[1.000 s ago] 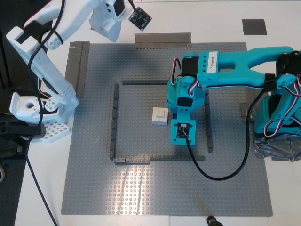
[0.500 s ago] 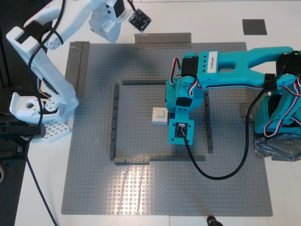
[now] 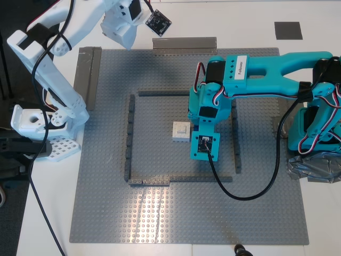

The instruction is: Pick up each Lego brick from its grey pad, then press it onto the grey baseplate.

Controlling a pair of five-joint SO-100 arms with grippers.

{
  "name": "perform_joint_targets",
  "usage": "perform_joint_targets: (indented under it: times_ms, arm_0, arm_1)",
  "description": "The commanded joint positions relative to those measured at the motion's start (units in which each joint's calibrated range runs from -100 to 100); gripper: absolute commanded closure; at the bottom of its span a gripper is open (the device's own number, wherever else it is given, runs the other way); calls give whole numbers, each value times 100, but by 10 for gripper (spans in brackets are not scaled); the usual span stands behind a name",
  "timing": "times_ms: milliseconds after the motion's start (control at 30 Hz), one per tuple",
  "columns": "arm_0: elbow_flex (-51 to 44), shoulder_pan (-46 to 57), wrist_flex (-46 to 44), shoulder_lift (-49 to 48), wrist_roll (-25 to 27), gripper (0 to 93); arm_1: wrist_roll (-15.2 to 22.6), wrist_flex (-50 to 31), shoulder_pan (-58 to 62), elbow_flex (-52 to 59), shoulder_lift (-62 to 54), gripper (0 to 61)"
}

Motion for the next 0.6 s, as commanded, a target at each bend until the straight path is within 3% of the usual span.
perform_joint_targets:
  times_ms: [0, 367, 567]
  arm_0:
    - [-23, 21, -43, -33, 19, 886]
    - [-41, -15, -43, -33, 19, 884]
    - [-50, 0, -43, -33, 19, 808]
  arm_1:
    - [-24, 35, -37, -26, -555, 610]
    - [-15, 51, -37, 136, -692, 610]
    - [-15, 51, -37, 190, -769, 610]
